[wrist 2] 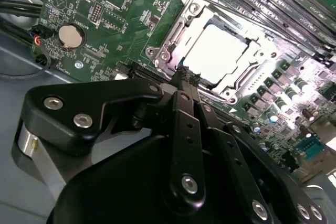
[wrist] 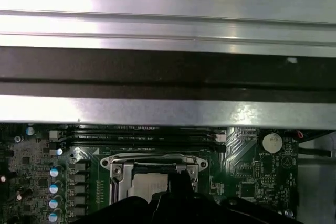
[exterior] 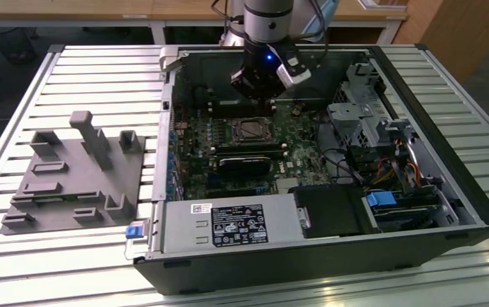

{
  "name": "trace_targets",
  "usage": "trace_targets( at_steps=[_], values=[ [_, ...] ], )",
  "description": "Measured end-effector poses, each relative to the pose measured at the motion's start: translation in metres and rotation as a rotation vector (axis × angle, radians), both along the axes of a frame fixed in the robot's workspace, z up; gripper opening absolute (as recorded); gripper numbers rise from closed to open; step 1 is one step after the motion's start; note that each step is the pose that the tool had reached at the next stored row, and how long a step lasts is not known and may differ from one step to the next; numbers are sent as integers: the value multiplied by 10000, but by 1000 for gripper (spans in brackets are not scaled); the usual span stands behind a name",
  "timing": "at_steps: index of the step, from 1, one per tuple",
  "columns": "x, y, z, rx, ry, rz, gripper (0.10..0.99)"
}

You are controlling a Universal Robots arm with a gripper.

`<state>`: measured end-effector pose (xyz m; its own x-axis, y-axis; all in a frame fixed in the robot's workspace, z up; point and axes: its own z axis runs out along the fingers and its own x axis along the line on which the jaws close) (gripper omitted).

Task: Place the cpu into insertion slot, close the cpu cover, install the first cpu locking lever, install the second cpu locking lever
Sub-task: 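Install the second cpu locking lever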

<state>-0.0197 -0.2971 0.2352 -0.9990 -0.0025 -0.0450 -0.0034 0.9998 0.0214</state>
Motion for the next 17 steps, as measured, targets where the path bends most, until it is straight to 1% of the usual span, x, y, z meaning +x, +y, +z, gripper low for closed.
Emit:
trace_targets(
  at_steps=[5,8,13,14,17],
  values=[
    [0,-2,93,1,-1,1,106],
    [0,-17,99,2,-1,1,106],
    [0,-85,99,1,0,1,106],
    [-1,-121,99,1,-1,1,106],
    [-2,-167,99,1,-1,1,106]
  ],
)
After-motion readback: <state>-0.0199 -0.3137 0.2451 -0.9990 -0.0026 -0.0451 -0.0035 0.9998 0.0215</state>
